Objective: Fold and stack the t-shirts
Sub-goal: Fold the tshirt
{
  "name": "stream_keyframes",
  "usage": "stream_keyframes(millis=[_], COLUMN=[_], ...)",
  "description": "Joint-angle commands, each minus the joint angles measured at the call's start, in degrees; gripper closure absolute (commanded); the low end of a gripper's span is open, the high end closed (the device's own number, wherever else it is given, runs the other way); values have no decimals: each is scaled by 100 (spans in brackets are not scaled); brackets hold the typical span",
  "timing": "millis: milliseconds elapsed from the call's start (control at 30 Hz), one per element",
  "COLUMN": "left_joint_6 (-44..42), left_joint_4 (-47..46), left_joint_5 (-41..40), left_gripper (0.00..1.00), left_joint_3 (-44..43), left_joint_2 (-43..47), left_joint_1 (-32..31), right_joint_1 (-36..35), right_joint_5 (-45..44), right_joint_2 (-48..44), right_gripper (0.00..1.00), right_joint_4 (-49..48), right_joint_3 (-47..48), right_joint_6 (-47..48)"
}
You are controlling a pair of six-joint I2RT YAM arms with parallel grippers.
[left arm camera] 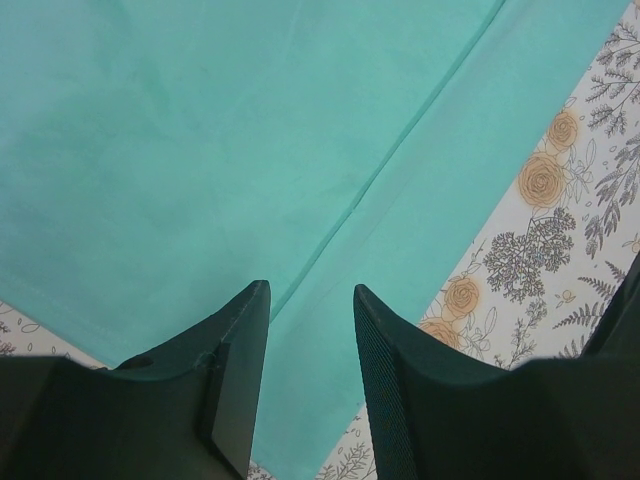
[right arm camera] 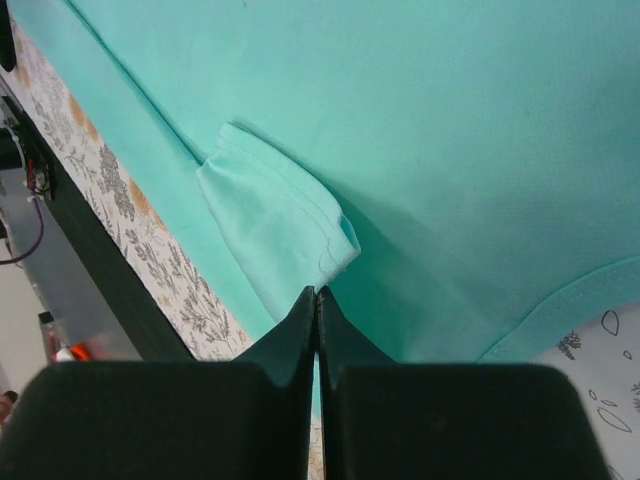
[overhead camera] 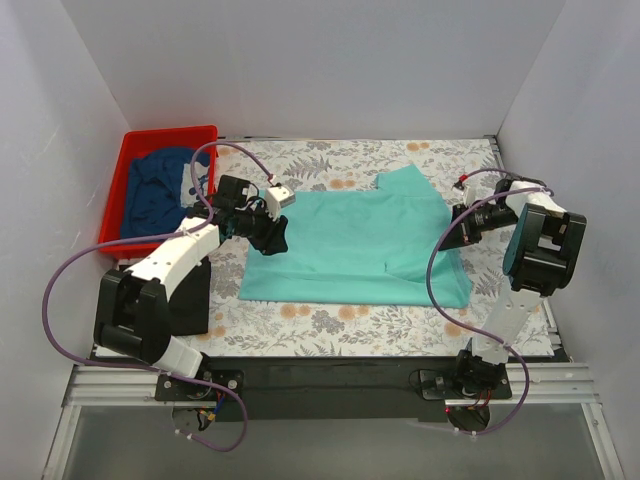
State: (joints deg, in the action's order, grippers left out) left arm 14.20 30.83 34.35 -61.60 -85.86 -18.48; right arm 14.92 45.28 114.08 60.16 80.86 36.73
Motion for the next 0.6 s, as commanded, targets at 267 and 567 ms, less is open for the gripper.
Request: stream_keyframes(millis=[267,567], left_joint_6=[-13,171], left_joint_4=[-165,-235], left_joint_5=[46,-42], left_gripper=[62,62], left_joint_3=[184,131], left_joint_2=[193,-18], left_joint_1=[11,11], right_joint_1=[-121,-121], right_joint_5=[658,-405], right_joint_2=[-343,-922], right_gripper=[99,98], right_joint_4=[-39,-1629], right_joint_3=[97,-860], right_joint_6=[1195,986])
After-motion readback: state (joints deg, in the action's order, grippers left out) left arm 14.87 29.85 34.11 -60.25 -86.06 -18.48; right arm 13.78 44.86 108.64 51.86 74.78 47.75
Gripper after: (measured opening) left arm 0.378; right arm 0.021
